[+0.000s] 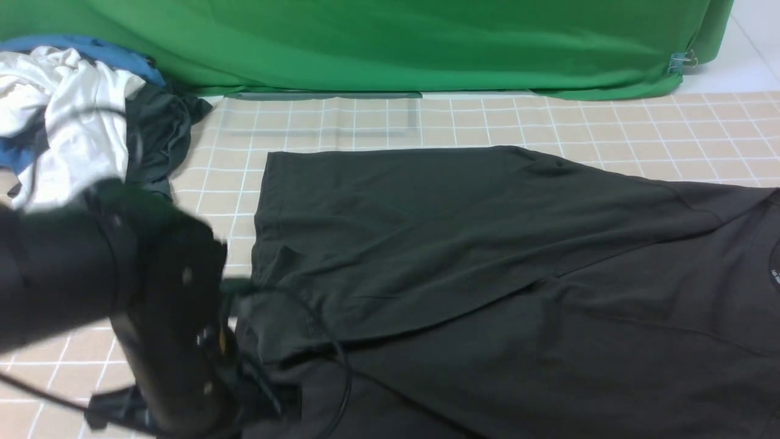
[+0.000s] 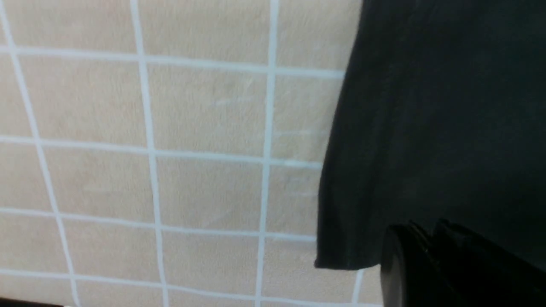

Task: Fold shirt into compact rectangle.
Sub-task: 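Grasp the near edge of the shirt at its hem and shoulder corners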

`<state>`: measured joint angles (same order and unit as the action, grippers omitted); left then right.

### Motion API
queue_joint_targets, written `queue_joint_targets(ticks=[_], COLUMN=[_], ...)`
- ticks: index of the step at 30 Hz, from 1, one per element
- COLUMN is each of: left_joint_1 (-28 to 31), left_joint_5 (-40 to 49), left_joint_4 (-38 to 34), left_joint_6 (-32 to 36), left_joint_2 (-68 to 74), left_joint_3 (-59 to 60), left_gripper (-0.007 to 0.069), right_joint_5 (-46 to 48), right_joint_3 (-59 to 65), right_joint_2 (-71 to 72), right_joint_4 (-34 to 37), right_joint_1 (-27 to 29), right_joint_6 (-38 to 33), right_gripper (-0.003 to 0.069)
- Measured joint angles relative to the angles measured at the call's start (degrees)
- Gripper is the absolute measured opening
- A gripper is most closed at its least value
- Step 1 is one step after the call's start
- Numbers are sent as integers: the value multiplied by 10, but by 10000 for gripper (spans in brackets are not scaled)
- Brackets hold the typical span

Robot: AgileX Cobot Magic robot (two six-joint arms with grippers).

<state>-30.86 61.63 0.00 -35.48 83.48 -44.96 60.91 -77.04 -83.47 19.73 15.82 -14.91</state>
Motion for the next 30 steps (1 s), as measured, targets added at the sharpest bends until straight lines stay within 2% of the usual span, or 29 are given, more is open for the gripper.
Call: queue_joint_targets(ticks=[1,8,9,10,14,18,23,25,30], left_joint_1=[0,0,0,0,0,0,-3,-3,-4], left_joint_5=[0,-58,-61,-86,-121,-126,-147,-150,-133], left_joint_4=[-3,0,0,0,-6,-9,-25,-22,-13], left_joint_6=[-1,-51,-53,-64,-72,-71,-57,-53,-49], left_joint_2=[0,-2,-2,-2,2,6,-1,-9,-59], left_joint_3=[4,72,74,92,111,111,112,115,117], left_gripper=[104,442,442,516,580,521,123,54,29], right_joint_5=[0,-2,-2,-2,-6,-6,12,23,73], right_joint_3=[3,59,59,60,60,60,61,61,62], right_joint_2=[0,43,43,45,45,45,45,45,45], right_joint_4=[0,-1,-1,-1,0,0,-14,-30,-106], right_joint_1=[-2,-59,-61,-72,-95,-105,-105,-105,-105], right_joint_6=[0,-8,-8,-10,-15,-15,-14,-8,69], right_gripper=[247,247,247,247,247,247,247,247,247])
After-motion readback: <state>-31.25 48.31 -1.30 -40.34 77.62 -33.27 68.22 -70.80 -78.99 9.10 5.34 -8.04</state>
